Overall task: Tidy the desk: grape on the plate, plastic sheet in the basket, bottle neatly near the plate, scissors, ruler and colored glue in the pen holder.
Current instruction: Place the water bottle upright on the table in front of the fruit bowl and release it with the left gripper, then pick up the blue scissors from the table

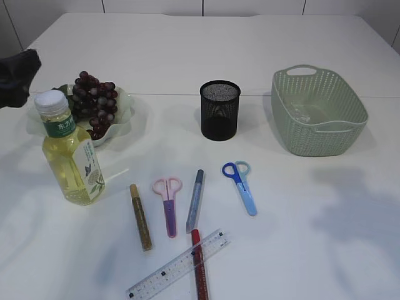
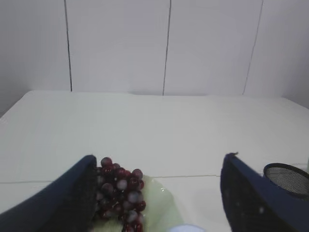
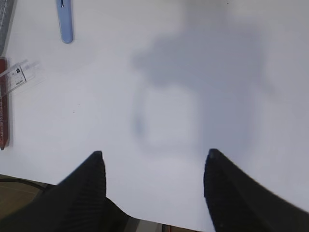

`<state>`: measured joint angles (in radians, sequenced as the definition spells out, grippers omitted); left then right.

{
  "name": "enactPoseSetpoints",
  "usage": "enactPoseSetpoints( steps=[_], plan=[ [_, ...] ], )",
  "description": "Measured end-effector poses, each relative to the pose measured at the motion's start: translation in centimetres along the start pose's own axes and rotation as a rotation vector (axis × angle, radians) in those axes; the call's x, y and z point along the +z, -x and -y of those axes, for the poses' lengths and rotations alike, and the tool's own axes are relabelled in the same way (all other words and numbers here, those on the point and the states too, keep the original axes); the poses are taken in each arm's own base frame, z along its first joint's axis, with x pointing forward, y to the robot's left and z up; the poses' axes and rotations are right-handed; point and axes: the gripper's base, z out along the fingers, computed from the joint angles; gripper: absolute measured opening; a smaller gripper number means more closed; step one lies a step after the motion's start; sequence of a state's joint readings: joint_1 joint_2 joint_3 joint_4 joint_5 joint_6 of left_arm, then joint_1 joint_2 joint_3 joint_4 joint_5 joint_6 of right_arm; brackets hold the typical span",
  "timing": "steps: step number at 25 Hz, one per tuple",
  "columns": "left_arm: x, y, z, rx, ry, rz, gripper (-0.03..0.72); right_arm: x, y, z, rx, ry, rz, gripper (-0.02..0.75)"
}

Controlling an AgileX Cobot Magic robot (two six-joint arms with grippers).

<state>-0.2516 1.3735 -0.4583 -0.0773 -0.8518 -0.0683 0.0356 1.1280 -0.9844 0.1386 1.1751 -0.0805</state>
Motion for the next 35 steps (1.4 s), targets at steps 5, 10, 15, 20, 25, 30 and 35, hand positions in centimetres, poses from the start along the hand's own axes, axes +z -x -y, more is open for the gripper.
enactPoseSetpoints(
  steps=[5, 10, 15, 20, 25, 30, 35],
  plan=[
    [-1.0, 0.7, -0.5, -0.031, 0.069, -0.060, 0.522, 0.0, 0.0, 0.0, 0.000, 0.000, 0.000, 0.501],
    [-2.2, 0.7, -0.3, 0.002, 0.055, -0.202, 0.496, 0.0, 0.0, 0.0, 0.000, 0.000, 0.000, 0.499],
    [-3.5, -0.1, -0.1, -0.006, 0.039, -0.392, 0.494, 0.0, 0.0, -0.2, 0.012, 0.027, 0.002, 0.499],
    [-5.3, -0.4, 0.2, -0.013, 0.020, -0.549, 0.480, 0.0, 0.0, -0.5, 0.019, 0.050, 0.004, 0.499],
    [-7.7, -0.2, 0.5, -0.019, -0.005, -0.694, 0.477, 0.0, 0.1, -0.5, 0.023, 0.060, 0.005, 0.500],
    [-9.7, 0.3, 0.8, -0.018, -0.032, -0.866, 0.477, 0.0, 0.1, -0.8, 0.035, 0.088, 0.006, 0.499],
    [-10.3, 2.2, 1.3, -0.012, -0.059, -1.018, 0.477, 0.0, 0.0, -0.8, 0.036, 0.093, -0.003, 0.499]
  ],
)
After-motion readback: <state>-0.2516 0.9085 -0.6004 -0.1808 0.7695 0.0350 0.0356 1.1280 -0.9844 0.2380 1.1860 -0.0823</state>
